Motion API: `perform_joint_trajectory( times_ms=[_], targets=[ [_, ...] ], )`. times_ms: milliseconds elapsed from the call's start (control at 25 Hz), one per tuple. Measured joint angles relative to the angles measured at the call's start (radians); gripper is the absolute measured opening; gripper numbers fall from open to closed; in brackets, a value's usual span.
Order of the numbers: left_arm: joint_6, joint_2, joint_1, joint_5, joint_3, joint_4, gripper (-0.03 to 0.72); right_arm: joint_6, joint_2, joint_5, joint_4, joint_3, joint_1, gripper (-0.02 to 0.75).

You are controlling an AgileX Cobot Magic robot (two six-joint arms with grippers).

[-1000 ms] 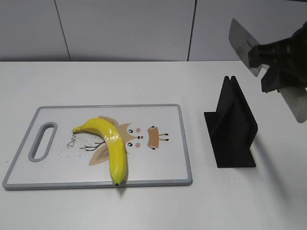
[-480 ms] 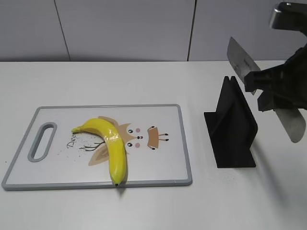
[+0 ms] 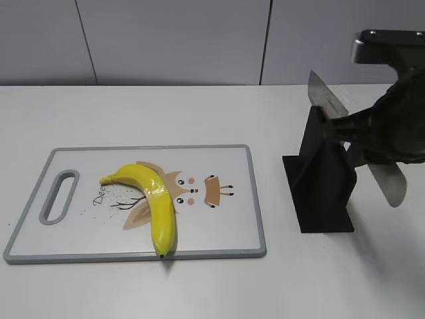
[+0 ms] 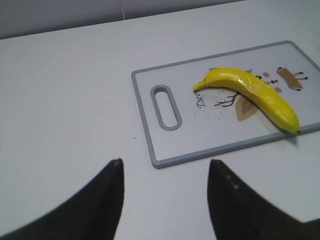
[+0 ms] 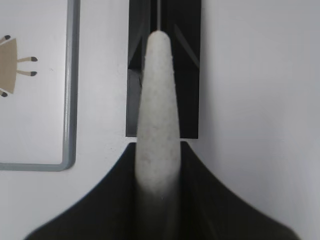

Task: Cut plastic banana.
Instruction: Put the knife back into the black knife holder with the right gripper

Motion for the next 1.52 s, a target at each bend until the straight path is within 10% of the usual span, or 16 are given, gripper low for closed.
perform_joint_trajectory(
  times_ms=[560, 760, 880, 1520],
  targets=[
    [0.000, 0.000, 0.000, 0.000, 0.000, 0.001, 0.474, 0.001, 0.078, 0.040, 0.076, 0.000, 0.000, 0.193],
    [0.000, 0.000, 0.000, 0.000, 0.000, 0.001, 0.469, 0.000, 0.078, 0.045, 0.088, 0.000, 0.000, 0.539],
    [0.001, 0.000, 0.000, 0.000, 0.000, 0.001, 0.464, -0.009, 0.078, 0.045, 0.088, 0.000, 0.000, 0.622],
    [0.001, 0.000, 0.000, 0.000, 0.000, 0.001, 0.421, -0.427, -0.402, 0.097, 0.108, 0.087, 0.000, 0.633]
  ],
)
